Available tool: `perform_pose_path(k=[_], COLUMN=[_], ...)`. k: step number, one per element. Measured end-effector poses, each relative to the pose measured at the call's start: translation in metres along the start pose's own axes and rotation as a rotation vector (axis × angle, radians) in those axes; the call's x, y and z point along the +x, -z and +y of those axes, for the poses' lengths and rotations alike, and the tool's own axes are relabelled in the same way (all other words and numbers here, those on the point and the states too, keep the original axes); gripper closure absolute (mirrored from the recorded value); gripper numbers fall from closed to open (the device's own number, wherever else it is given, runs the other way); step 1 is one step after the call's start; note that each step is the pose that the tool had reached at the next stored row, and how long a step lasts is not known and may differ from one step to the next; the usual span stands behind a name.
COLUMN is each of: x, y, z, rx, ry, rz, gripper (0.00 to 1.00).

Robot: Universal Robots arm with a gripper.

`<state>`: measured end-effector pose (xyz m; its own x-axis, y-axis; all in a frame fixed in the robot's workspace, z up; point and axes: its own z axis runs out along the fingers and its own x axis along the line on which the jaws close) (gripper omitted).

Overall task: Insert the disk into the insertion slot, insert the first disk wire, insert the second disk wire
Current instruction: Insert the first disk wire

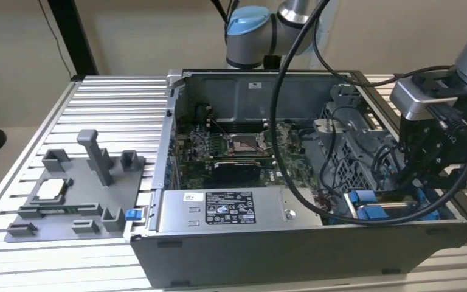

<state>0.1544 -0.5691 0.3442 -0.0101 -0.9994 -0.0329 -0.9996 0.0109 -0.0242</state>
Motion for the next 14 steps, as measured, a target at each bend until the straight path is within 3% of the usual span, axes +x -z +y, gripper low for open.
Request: perform_pose_path(k=[14], x=[0.0002], y=[-0.0102], z=[-0.0008], rx=[0.0000], ry=[0.000], rz=[0.0017], gripper=[1.00])
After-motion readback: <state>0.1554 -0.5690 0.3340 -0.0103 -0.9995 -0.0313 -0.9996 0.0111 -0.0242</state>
